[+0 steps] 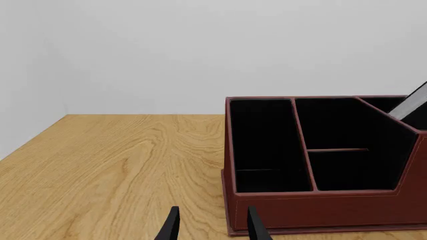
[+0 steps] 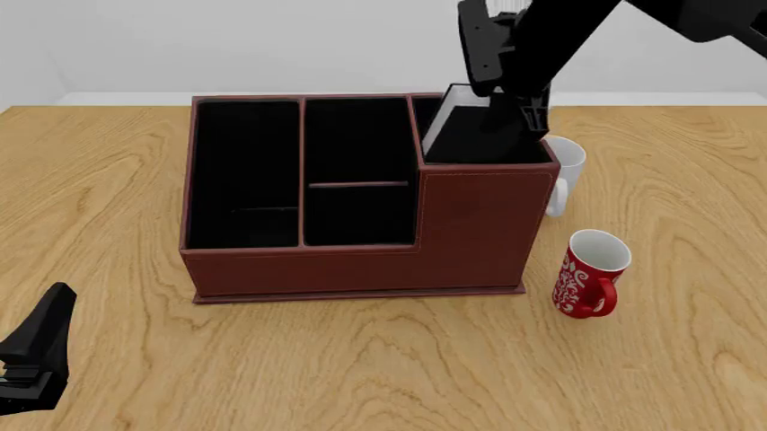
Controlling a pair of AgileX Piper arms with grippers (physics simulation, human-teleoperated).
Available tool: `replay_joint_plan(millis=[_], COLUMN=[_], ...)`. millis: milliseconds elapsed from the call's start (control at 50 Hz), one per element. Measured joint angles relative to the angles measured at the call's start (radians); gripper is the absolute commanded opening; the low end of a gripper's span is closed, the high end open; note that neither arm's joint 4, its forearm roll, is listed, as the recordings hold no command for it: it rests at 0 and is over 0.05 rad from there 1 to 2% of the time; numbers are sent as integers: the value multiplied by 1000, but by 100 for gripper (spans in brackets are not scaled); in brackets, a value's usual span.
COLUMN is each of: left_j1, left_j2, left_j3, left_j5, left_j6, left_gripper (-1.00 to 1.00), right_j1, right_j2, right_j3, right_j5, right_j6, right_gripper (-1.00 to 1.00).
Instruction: Pick up the book and place it in the right compartment of the caddy.
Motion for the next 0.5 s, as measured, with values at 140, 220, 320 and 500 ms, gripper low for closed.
replay_joint_plan(millis=[140, 220, 320, 500], left_j1=[0, 0, 0, 0], left_j2=[0, 0, 0, 0], left_j3=[0, 0, 0, 0], left_j5=[0, 0, 0, 0], left_j6=[0, 0, 0, 0], left_gripper=[100, 100, 100, 100], right_j1=[-4, -6, -9, -12], right_j2=[21, 33, 50, 80], right_j3=[-6, -13, -23, -40], right_j5=[0, 0, 0, 0], right_j6=[6, 10, 14, 25], right_gripper=[-100, -100, -100, -100])
